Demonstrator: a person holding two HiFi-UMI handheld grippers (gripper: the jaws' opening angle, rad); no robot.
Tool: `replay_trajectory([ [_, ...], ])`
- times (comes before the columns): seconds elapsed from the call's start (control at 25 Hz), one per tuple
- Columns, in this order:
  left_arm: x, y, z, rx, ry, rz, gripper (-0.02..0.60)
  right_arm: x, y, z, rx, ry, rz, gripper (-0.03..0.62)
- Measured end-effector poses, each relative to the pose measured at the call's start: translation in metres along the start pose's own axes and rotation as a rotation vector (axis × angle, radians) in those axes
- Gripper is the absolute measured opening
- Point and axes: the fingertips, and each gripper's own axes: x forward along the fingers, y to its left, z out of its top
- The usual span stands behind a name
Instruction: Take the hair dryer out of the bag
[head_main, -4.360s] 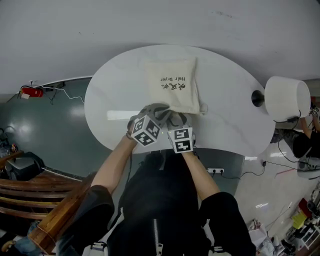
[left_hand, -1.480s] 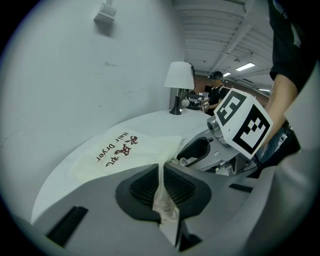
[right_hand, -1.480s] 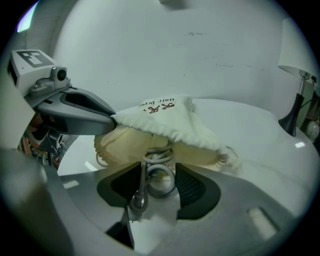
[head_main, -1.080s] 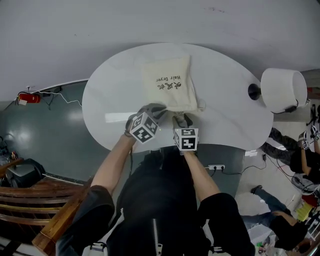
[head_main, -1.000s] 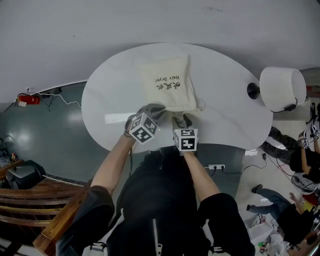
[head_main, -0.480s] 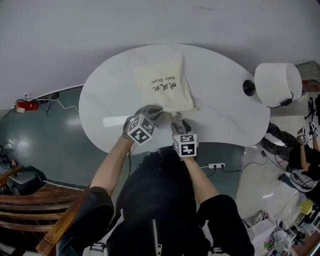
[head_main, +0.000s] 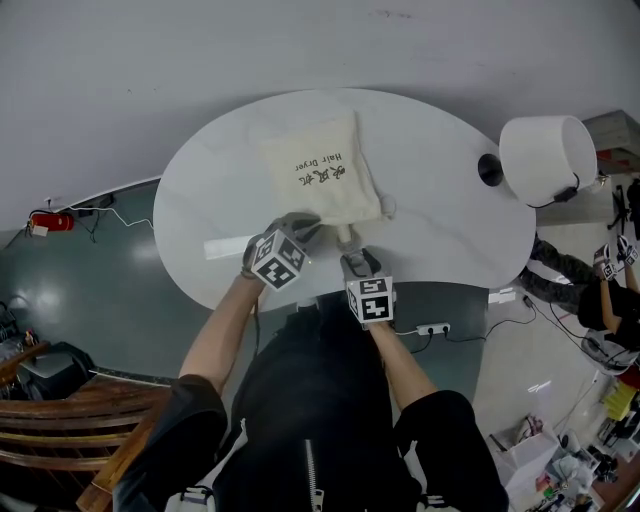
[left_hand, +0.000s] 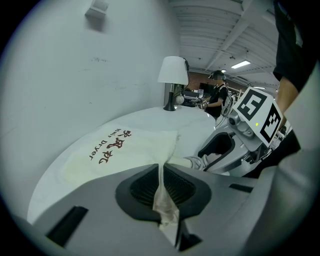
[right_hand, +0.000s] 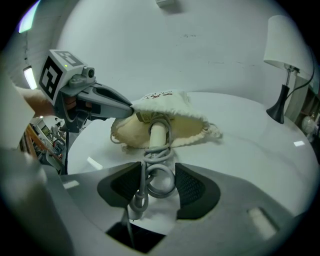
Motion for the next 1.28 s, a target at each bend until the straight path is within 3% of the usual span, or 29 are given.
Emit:
replay_trajectory([
  [0.44,0.002,-0.005,-0.001,0.009,0.009,-0.010,0.035,-0.010,-0.003,-0.019,0.009,0.028,0.022,0.212],
  [0.72,0.003,-0.005,0.002,0.002,0.006,-0.005,0.035,-0.009,0.008,0.041,-0.056,-0.105,0.021,0.270],
  [1.28,-0.001,-0.004,0.005,-0.053,-0.013,-0.008,0.035,0.052,0.000,0.061,-0.045,0.024,0.000,0.287],
])
